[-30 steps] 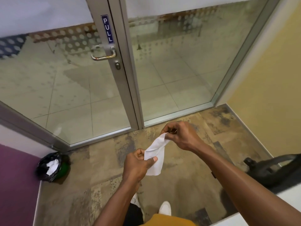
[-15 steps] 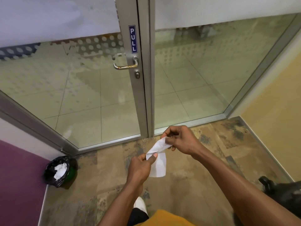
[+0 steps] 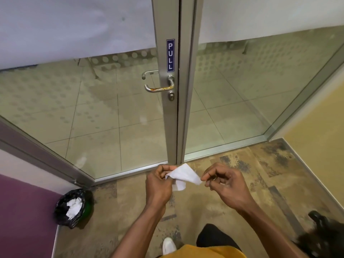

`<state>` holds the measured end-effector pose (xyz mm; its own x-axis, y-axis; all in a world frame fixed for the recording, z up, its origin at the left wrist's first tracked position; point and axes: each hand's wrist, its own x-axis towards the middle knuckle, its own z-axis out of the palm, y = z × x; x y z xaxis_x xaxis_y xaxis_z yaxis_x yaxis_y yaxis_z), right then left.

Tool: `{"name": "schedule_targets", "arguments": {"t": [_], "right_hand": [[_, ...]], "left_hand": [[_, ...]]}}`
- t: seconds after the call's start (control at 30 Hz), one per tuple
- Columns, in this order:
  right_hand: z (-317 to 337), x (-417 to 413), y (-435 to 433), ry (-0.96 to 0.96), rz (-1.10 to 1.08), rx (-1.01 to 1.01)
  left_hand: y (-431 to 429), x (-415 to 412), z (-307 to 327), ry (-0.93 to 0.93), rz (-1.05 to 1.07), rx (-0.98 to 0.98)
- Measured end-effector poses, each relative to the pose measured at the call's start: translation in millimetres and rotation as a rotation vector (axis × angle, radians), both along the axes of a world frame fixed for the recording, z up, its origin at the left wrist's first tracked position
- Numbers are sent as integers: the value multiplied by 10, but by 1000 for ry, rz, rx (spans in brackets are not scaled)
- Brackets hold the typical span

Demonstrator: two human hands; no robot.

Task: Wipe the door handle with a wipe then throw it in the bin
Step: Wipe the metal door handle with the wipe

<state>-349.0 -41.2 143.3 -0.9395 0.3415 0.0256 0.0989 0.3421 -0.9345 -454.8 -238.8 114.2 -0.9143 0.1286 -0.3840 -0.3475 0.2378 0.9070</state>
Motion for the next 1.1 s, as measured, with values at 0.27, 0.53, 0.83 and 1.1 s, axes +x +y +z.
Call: {"name": "schedule_targets", "arguments": {"t": [0.27, 0.53, 0.83, 1.1], "right_hand": [[-119, -771, 146, -106, -136, -173], [-163, -1676, 629, -130, -23, -220], [-39, -2346, 1133, -273, 236, -650], [1, -2614, 1307, -249, 421, -407]], "left_hand": [[227, -536, 139, 248, -78, -49], [719, -1089, 219, 275, -80, -118], [1130, -1518, 205, 241, 51, -153], [1181, -1827, 219, 8, -26, 103]]}}
